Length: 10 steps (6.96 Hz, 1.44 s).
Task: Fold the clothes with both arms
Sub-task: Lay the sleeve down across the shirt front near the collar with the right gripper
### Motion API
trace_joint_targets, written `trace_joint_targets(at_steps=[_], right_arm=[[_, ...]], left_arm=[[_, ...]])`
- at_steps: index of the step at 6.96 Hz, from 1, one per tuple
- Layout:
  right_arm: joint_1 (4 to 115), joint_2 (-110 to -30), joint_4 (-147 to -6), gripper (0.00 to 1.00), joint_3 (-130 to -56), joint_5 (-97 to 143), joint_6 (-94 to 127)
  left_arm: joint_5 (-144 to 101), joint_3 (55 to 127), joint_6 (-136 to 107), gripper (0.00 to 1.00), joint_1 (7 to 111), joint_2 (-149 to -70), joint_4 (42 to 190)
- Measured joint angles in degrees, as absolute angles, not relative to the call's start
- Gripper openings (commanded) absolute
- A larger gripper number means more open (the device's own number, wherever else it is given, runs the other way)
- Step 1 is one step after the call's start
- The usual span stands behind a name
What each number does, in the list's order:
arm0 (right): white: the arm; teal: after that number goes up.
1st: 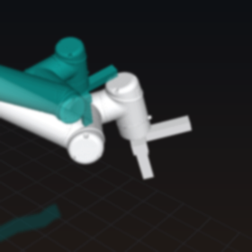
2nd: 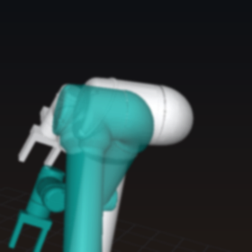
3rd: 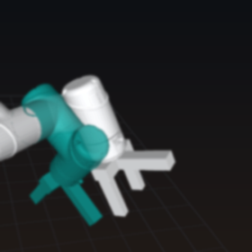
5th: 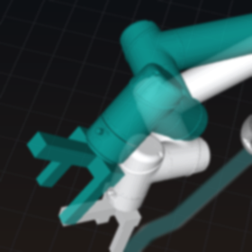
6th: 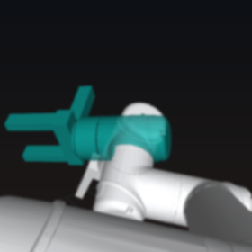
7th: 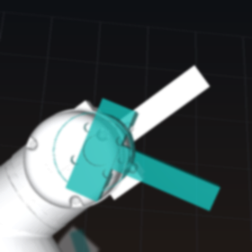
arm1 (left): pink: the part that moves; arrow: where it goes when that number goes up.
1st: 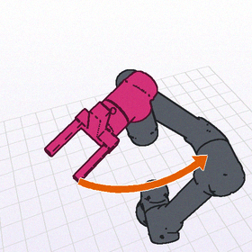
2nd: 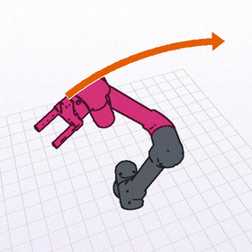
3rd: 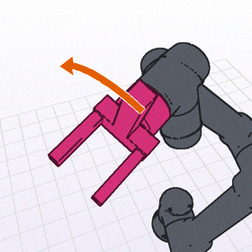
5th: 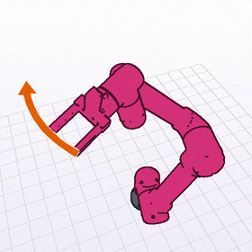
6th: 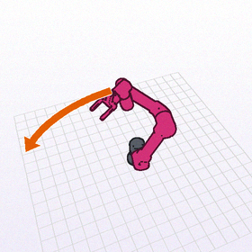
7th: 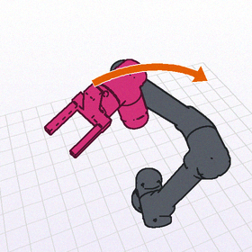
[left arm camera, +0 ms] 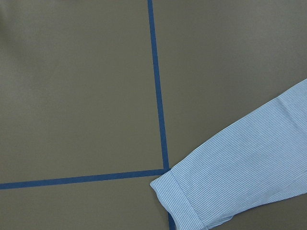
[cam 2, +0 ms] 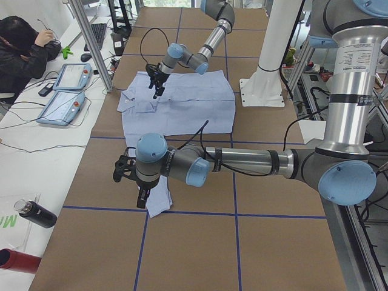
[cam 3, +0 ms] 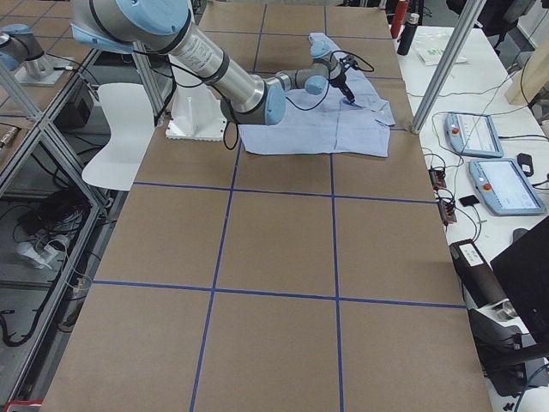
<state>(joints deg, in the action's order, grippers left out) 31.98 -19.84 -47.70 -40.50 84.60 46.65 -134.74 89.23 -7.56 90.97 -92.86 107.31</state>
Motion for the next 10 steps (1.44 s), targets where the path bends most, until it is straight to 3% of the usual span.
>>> trace_joint_targets(at_steps=[7,10], right_arm=[[30.39,-17.28,-43.61,0.96,-36.59,85.79,67.89],[32.35,-17.28,-50.71,0.98,-41.65,87.66,69.5]], left_arm=[[-134.73,88.2,-8.37,1.0,90.97,-94.42,107.53],[-134.62,85.23,-16.96,1.0,90.31,-94.51,115.15]])
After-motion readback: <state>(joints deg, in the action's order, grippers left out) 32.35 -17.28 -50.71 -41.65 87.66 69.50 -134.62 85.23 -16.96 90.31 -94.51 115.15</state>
